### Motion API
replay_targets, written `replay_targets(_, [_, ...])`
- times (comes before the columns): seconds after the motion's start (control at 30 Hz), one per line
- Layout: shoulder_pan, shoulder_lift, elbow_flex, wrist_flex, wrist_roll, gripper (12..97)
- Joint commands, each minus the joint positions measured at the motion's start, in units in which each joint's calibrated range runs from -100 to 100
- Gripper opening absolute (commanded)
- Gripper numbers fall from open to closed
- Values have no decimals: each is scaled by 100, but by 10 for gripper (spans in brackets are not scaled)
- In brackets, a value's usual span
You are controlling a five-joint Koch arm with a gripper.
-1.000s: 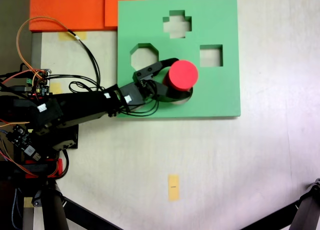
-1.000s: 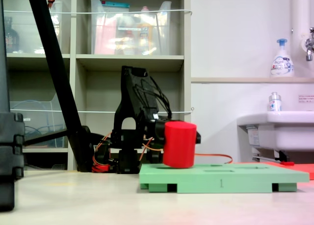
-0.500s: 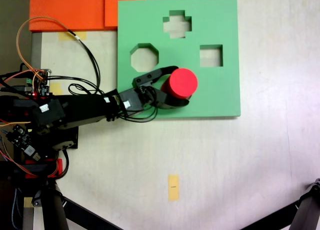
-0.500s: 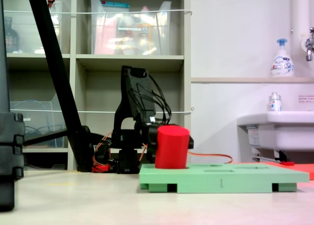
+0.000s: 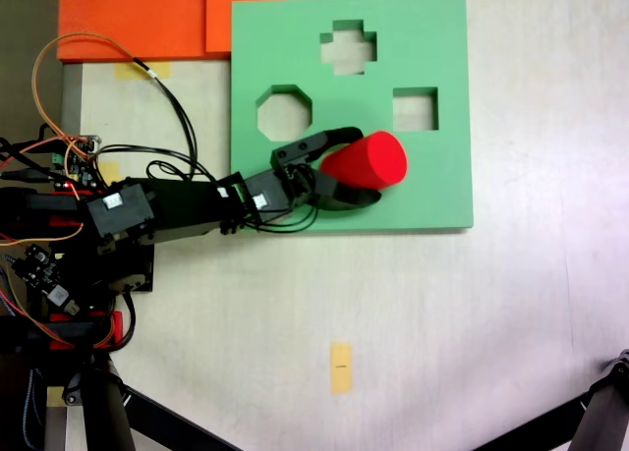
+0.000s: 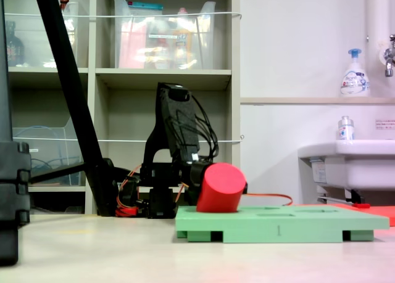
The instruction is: Put the cylinder block into the corresponding hole
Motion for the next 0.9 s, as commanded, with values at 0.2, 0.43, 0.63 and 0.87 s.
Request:
replay_targets(0.2, [88, -393, 15, 184, 0, 355])
replay_targets(0.43, [98, -742, -563, 213, 0, 391])
replay_targets(0.63, [93, -979, -1012, 213, 0, 425])
replay_targets(0.87, [68, -979, -603, 165, 34, 568])
